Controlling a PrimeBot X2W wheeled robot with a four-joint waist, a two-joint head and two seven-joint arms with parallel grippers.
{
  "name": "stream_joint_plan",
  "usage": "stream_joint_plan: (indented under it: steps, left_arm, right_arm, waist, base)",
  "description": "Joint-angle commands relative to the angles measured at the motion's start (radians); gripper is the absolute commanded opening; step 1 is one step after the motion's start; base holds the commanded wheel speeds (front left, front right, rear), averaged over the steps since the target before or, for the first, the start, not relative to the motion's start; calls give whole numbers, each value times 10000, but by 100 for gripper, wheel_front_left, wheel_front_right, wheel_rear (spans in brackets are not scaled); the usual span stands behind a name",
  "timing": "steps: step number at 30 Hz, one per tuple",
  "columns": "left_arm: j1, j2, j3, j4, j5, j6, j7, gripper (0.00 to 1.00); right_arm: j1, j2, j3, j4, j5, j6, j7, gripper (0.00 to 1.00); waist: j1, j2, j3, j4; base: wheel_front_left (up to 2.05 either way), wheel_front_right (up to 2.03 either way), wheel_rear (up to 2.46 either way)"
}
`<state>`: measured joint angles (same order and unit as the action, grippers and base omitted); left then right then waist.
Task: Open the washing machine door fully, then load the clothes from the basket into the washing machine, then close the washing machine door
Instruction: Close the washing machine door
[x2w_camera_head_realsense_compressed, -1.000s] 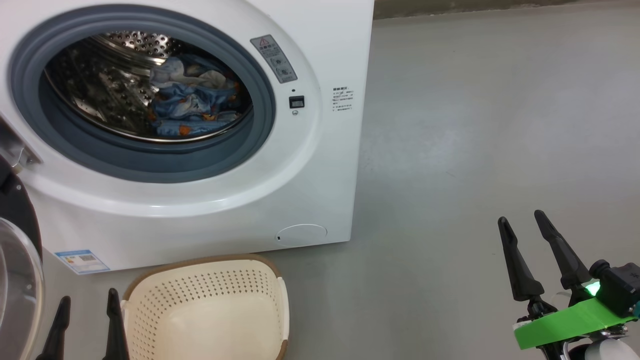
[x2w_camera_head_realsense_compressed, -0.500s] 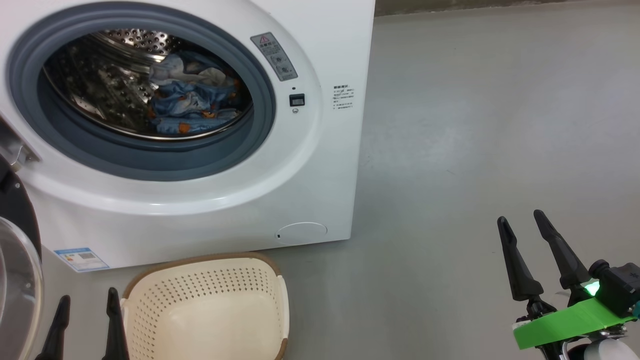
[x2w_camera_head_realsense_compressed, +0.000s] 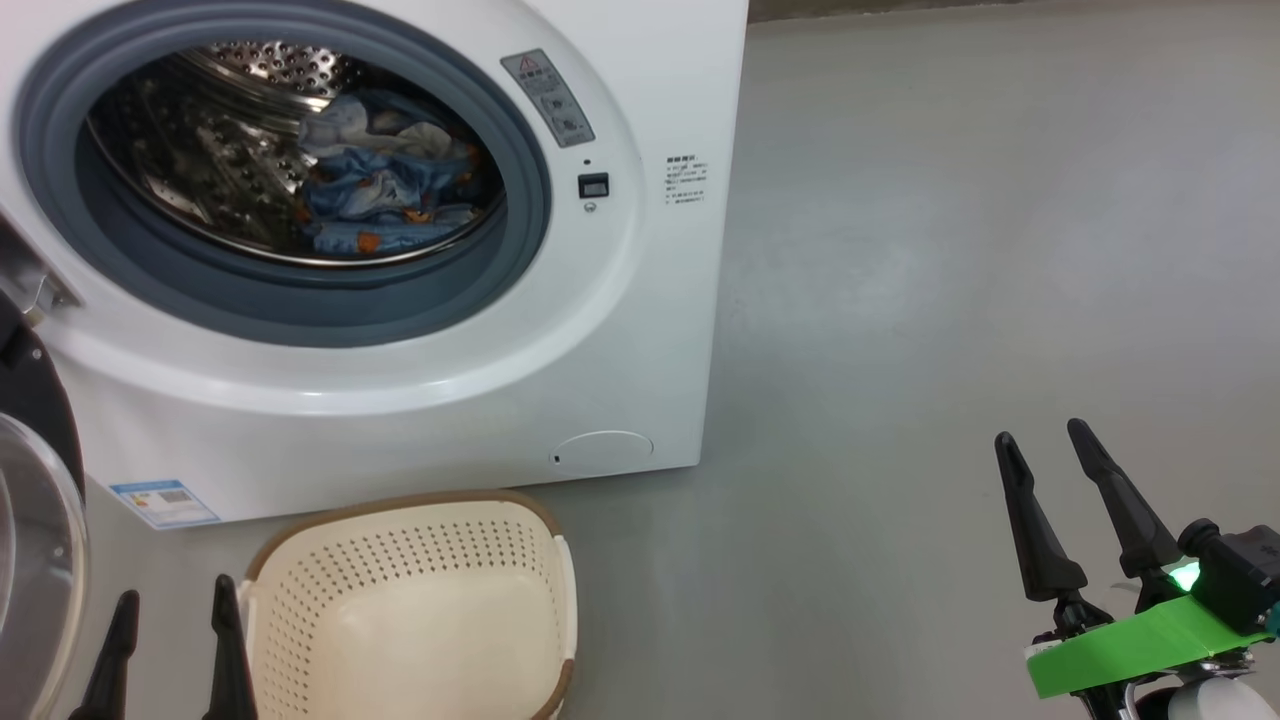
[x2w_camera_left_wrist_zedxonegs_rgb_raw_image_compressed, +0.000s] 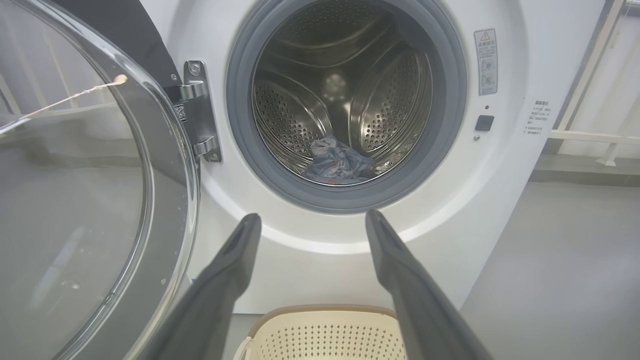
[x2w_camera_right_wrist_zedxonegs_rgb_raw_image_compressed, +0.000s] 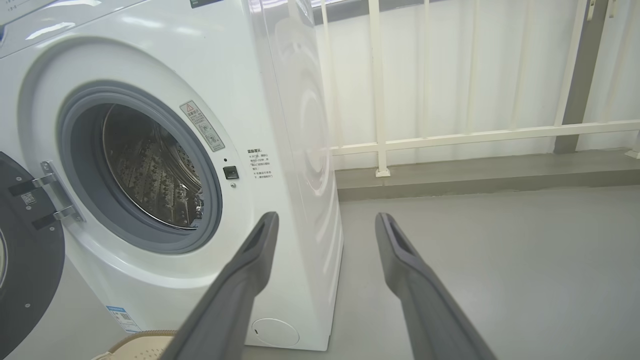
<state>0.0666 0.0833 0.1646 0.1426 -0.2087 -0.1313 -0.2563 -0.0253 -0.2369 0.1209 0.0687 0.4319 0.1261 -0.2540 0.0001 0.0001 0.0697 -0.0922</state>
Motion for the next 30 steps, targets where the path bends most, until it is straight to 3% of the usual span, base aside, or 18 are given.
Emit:
stream_joint_plan:
  steps: [1, 15, 30]
  left_arm:
    - [-228, 187, 341, -281, 9, 6, -55, 100]
    - [-304, 225, 430, -291, -102, 6, -55, 100]
    - [-347, 176, 374, -302, -80, 6, -55, 100]
  right_arm:
    - [-43, -149, 89, -276, -1, 46, -78, 100]
    - [-100, -130, 51, -280, -10, 46, -78, 100]
    - [-120, -131, 60, -275, -21, 46, -78, 100]
  waist:
    - [-1, -1, 11, 1]
    - [-1, -1, 104, 17]
    - [-1, -1, 84, 109]
  base:
    - [-90, 90, 0]
    - [-83, 83, 0]
    - [-4, 4, 0]
